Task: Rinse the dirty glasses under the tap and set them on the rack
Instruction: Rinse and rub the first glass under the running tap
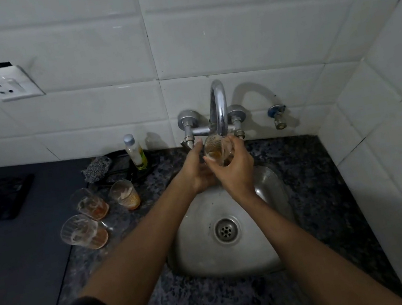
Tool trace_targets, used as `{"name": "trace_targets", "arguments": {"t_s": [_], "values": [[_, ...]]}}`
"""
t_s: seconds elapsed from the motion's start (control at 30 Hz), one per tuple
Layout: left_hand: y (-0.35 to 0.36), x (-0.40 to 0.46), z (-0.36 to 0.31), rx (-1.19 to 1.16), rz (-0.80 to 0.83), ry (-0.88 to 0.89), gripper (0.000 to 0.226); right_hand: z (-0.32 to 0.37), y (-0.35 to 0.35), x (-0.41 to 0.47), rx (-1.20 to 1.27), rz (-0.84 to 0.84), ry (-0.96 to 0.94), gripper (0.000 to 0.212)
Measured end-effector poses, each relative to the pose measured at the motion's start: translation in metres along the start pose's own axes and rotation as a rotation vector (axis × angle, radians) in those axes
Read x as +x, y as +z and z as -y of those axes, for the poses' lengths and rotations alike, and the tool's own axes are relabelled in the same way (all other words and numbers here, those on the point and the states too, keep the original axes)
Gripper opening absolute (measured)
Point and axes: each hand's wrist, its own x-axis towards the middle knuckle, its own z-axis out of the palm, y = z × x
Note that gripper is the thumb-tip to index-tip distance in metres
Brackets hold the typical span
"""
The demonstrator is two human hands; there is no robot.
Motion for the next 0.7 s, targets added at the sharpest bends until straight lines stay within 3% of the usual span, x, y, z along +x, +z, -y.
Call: {"name": "trace_targets", "arguments": {"t_s": [0.07, 0.17, 0.23, 0.3, 0.37, 0.43, 0.6, 0.7], "values": [[0.008, -0.012, 0.001, -0.039, 0.122, -0.026, 0.037, -0.004, -0.008, 0.0, -0.024, 0.048, -0.035, 0.058], [0.02, -0.026, 0.0, -0.093, 0.174, 0.017, 0.034, -0.008, -0.027, 0.0, -0.083, 0.13, -0.149, 0.063], [0.023, -0.028, 0.0, -0.12, 0.163, 0.052, 0.038, -0.008, -0.041, 0.002, -0.222, 0.161, -0.355, 0.063], [0.022, -0.025, 0.002, -0.201, 0.151, 0.055, 0.041, -0.013, -0.052, 0.006, -0.397, 0.23, -0.633, 0.048], [0.023, -0.024, 0.002, -0.241, 0.129, 0.075, 0.036, -0.02, -0.059, 0.01, -0.498, 0.3, -0.778, 0.032], [0.026, -0.022, 0.002, -0.207, 0.079, 0.128, 0.03, -0.022, -0.061, 0.014, -0.472, 0.343, -0.727, 0.025], [0.036, -0.02, 0.002, -0.207, 0.082, 0.168, 0.043, 0.006, -0.039, 0.008, -0.349, 0.275, -0.356, 0.028], [0.029, -0.02, -0.002, -0.168, 0.129, 0.175, 0.056, 0.013, -0.044, 0.015, -0.39, 0.354, -0.418, 0.034]]}}
